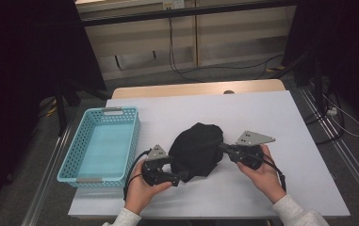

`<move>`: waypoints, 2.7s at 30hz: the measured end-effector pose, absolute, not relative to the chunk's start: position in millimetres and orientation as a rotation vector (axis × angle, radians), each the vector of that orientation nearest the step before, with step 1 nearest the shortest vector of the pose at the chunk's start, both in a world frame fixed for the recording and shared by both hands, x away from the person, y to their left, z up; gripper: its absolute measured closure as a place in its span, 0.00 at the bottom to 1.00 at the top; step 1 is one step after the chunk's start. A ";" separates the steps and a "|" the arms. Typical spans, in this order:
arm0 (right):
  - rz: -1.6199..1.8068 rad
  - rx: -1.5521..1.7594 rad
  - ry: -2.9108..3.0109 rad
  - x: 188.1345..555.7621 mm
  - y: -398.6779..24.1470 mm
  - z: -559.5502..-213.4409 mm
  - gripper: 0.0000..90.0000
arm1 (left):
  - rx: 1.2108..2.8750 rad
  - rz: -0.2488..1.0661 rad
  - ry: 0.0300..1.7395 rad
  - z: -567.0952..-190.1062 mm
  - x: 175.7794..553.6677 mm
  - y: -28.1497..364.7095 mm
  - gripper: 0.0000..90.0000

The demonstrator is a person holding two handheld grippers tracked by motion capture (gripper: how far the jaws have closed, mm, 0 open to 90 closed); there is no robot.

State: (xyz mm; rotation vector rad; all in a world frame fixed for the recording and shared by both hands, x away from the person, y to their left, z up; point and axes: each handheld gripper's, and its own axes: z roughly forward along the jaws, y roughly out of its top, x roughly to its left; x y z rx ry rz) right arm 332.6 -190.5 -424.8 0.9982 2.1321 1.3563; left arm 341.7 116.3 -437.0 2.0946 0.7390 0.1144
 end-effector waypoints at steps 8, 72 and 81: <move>1.375 1.031 2.119 335.1 -192.8 -425.9 1.00 | 2.161 0.115 0.725 -446.0 341.1 111.6 0.32; 1.229 1.012 2.249 320.0 -208.9 -450.0 0.21 | 1.978 0.178 0.781 -412.3 363.2 97.8 0.96; 1.063 0.948 2.302 321.5 -189.2 -460.3 0.29 | 1.908 0.181 0.799 -401.6 365.7 107.7 0.96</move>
